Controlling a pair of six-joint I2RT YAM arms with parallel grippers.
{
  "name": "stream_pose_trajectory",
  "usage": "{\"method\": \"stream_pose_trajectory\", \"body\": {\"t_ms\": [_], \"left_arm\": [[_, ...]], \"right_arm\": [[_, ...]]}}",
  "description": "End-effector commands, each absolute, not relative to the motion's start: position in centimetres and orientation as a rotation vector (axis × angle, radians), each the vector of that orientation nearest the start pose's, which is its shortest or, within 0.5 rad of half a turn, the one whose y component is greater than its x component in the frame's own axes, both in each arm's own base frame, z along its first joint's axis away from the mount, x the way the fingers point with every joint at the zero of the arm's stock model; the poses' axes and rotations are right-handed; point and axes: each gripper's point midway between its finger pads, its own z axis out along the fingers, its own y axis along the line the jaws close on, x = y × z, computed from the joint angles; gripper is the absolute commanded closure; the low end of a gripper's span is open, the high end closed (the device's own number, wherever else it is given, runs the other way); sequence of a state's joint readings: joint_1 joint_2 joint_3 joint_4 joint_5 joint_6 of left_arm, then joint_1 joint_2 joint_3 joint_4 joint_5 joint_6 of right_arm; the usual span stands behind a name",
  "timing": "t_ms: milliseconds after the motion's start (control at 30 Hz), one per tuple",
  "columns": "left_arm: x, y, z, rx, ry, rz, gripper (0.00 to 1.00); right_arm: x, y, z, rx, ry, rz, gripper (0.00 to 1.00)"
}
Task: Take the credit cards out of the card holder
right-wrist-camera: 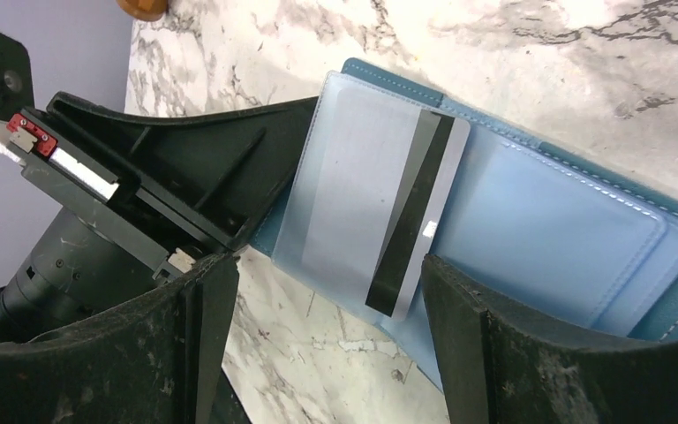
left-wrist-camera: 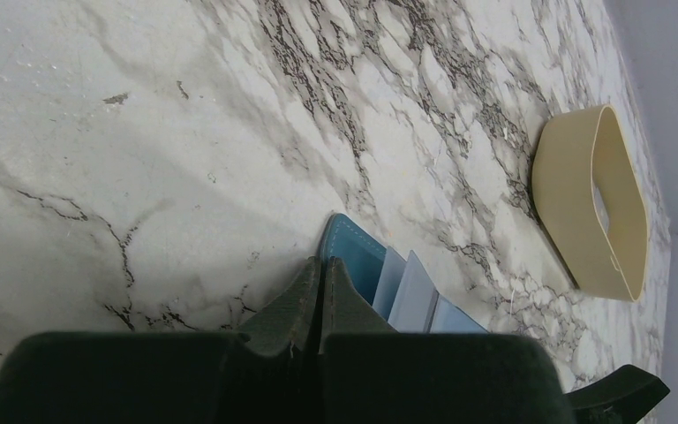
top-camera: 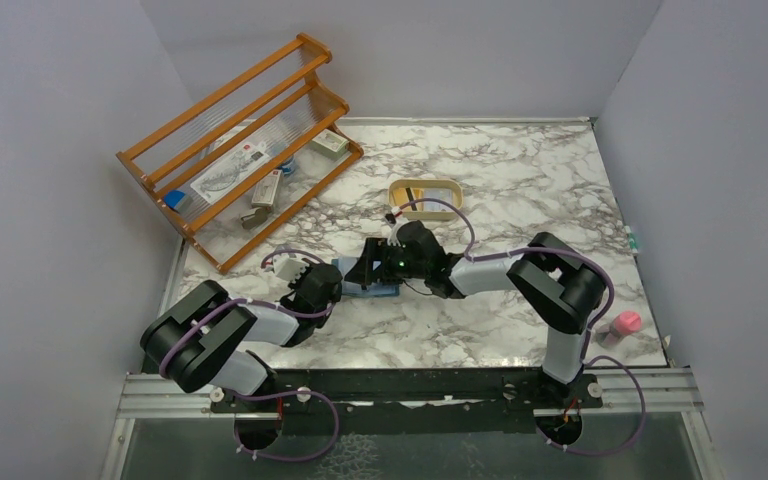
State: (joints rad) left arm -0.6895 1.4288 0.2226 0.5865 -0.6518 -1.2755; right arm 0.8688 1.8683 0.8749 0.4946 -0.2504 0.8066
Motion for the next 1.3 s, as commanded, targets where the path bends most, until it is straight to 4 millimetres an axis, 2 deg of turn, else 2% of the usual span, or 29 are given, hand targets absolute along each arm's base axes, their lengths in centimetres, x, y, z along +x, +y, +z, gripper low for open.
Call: {"method": "stream_pose_trajectory", "body": {"t_ms": [0, 333, 467, 633, 800, 933, 1133, 1267], "left_arm": [[25.3, -12.4, -2.7, -0.872, 2.072, -0.321, 1.00], [25.4, -12.4, -2.6, -0.872, 2.071, -0.321, 1.00], [25.4, -12.7, -2.6, -0.871, 2.075, -0.328, 1.00], [25.5, -12.7, -2.7, -0.871, 2.077, -0.329, 1.00], [25.5, -12.7, -2.6, -0.870, 2.075, -0.328, 1.00], [25.4, -12.6, -2.5, -0.870, 2.071, -0.330, 1.00], [25.3, -12.5, -2.5, -0.875, 2.069, -0.329, 1.00], [25.4, -12.5, -2.5, -0.876, 2.069, -0.330, 1.00]], "right_arm": [[26.3, 40.6, 5.8, -0.213, 2.276, 1.151, 0.18], [26.1, 40.2, 3.8, -0.182, 2.342, 1.111, 0.18], [25.4, 40.9, 3.4, -0.184, 2.365, 1.179, 0.18], [23.5, 42.7, 4.4, -0.239, 2.316, 1.418, 0.18], [21.5, 43.9, 6.6, -0.298, 2.194, 1.685, 0.18], [20.6, 44.2, 8.0, -0.300, 2.116, 1.821, 0.18], [20.0, 43.9, 9.9, -0.212, 2.030, 1.968, 0.18], [19.9, 44.0, 10.5, -0.178, 1.991, 2.041, 0.18]]}}
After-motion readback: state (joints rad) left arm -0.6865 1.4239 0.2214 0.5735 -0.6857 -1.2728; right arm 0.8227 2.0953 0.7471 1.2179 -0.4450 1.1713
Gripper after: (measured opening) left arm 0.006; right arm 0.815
